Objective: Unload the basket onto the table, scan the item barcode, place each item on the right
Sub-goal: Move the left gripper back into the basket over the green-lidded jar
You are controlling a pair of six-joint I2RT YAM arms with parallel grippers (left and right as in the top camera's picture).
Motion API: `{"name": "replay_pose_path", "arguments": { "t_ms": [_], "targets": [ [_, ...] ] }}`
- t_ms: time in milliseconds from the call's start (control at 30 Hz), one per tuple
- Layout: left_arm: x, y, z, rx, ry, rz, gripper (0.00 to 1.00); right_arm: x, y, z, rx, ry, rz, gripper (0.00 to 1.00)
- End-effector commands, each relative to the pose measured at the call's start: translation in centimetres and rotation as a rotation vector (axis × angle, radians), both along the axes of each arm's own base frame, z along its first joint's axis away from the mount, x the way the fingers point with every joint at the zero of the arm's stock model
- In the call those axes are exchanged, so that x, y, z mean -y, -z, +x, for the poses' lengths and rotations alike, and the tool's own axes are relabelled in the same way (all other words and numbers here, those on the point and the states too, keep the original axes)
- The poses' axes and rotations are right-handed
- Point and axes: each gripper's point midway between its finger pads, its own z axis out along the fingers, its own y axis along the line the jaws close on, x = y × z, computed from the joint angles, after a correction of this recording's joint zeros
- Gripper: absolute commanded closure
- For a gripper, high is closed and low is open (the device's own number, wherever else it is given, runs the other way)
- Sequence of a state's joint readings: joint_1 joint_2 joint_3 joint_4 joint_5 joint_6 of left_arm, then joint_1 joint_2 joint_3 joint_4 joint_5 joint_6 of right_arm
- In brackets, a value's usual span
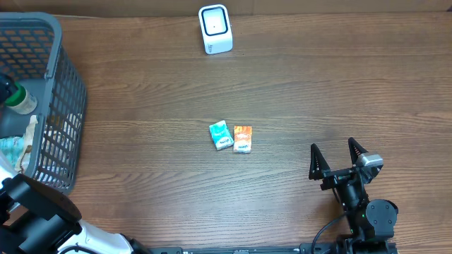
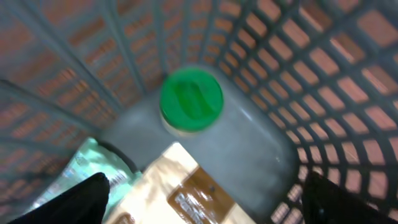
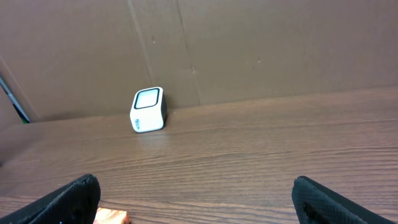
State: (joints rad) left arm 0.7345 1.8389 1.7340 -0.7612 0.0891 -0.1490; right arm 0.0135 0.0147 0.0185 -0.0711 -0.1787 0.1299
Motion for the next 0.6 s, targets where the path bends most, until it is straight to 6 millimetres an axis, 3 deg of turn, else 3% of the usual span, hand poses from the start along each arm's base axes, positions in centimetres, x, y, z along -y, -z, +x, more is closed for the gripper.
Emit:
{"name": "replay_pose_path", "arguments": {
  "t_ms": [0, 200, 400, 567],
  "targets": [
    [-1.2, 1.8, 0.2, -0.067, -0.027, 0.059, 0.14, 0.1, 0.1, 0.0, 0.007, 0.008, -0.004, 0.00],
    [-1.4, 5.5, 2.7, -0.115, -0.017, 0.080, 0.07, 0.1, 0.1, 0.0, 0.007, 0.008, -0.004, 0.00],
    [-1.2, 8.9, 5.2, -0.161, 0.016, 0.128, 0.07, 0.1, 0.1, 0.0, 0.007, 0.008, -0.004, 0.00],
    [-1.8, 10.3, 5.6, -0.191, -0.022, 0.161, 0.04, 0.1, 0.1, 0.0, 0.007, 0.008, -0.004, 0.00]
  ]
}}
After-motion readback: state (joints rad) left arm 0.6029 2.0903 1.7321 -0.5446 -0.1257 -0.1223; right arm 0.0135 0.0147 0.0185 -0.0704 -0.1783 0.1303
